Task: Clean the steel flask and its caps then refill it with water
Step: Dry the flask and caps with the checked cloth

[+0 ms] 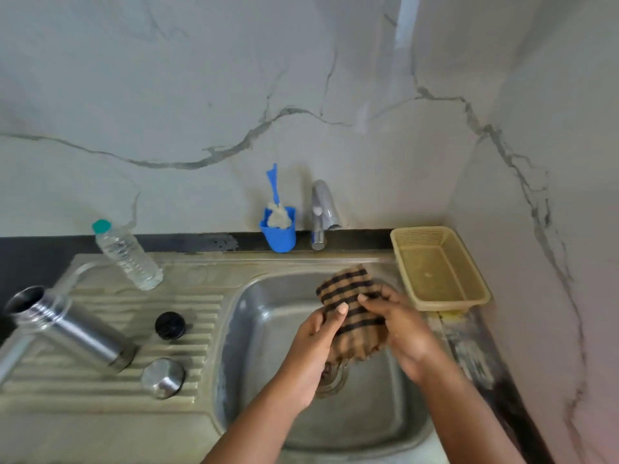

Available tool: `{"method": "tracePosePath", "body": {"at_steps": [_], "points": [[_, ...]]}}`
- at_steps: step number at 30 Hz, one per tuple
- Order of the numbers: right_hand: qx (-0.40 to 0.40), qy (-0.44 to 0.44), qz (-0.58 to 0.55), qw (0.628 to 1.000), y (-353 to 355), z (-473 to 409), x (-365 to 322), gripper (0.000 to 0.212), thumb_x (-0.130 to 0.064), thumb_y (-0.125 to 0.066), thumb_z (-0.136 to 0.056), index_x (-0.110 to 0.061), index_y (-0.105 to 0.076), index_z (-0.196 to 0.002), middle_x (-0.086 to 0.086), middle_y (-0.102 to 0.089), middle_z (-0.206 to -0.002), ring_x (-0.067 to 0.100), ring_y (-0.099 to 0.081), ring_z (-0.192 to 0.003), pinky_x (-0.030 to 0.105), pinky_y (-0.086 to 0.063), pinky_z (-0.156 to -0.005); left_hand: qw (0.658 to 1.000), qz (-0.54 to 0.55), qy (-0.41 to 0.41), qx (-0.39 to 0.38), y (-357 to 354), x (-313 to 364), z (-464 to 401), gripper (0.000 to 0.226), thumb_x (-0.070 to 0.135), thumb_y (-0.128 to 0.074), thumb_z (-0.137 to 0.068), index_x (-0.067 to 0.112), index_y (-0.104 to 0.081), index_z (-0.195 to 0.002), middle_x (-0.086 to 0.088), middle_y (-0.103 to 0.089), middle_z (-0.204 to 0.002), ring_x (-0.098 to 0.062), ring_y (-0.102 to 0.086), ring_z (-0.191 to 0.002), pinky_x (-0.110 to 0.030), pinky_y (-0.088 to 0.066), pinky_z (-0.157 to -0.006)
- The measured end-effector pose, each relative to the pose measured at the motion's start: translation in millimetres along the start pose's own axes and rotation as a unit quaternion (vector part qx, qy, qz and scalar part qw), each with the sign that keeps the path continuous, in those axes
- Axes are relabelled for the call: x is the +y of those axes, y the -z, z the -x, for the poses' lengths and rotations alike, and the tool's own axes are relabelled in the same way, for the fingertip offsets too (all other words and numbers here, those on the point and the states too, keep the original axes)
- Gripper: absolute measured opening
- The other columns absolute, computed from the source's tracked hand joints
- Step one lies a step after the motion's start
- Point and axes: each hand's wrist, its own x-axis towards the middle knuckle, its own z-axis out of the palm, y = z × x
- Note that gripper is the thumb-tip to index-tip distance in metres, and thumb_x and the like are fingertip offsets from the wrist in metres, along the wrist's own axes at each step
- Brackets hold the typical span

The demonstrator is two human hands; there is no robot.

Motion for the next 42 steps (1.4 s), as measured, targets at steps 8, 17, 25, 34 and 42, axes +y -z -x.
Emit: {"method": "tracePosePath", "body": {"at_steps": [8,17,25,34,42], "points": [[-0.057,-0.054,-0.097,0.992,-69,27,41,0.040,-0.021,-0.065,-0.086,0.006,-0.064,-0.115,0.026,-0.070,-0.110,0.042,-0.066,-0.106,0.055,-0.052,-0.095,0.995,0.055,-0.008,0.082,64,-2,44,0.040,0.038,-0.068,-0.089,0.012,-0.065,-0.120,-0.009,-0.075,-0.109,-0.025,-0.072,-0.102,-0.047,-0.055,-0.094],[-0.144,-0.109,-0.181,0.967,-151,59,71,0.036,-0.012,-0.059,-0.090,0.001,-0.063,-0.123,0.028,-0.065,-0.121,0.042,-0.066,-0.108,0.051,-0.057,-0.084,0.996,-0.025,-0.053,0.060,149,20,85,0.027,0.034,-0.072,-0.088,0.022,-0.072,-0.111,-0.002,-0.072,-0.113,-0.020,-0.069,-0.107,-0.036,-0.056,-0.090],[-0.038,-0.148,-0.169,0.974,-202,74,97,0.031,-0.010,-0.051,-0.095,0.005,-0.062,-0.120,0.025,-0.070,-0.111,0.041,-0.068,-0.102,0.050,-0.053,-0.086,0.786,-0.514,-0.256,0.229,260,69,112,0.049,0.043,-0.078,-0.077,0.023,-0.062,-0.119,0.004,-0.054,-0.118,-0.016,-0.047,-0.114,-0.031,-0.041,-0.097],[0.072,-0.134,-0.172,0.973,-223,87,136,0.027,-0.009,-0.047,-0.098,0.004,-0.063,-0.116,0.026,-0.072,-0.103,0.043,-0.068,-0.095,0.058,-0.047,-0.094,0.638,-0.680,-0.179,0.313,378,107,110,0.094,0.054,-0.077,-0.075,0.021,-0.032,-0.152,-0.010,-0.028,-0.159,-0.037,-0.028,-0.143,-0.052,-0.034,-0.111],[0.104,-0.133,-0.202,0.965,-233,94,144,0.036,-0.001,-0.051,-0.091,0.004,-0.057,-0.126,0.027,-0.069,-0.111,0.045,-0.066,-0.105,0.049,-0.054,-0.079,0.798,-0.490,-0.220,0.273,384,110,107,0.055,0.040,-0.082,-0.076,0.029,-0.047,-0.116,0.007,-0.062,-0.114,-0.020,-0.062,-0.100,-0.032,-0.045,-0.074]]}}
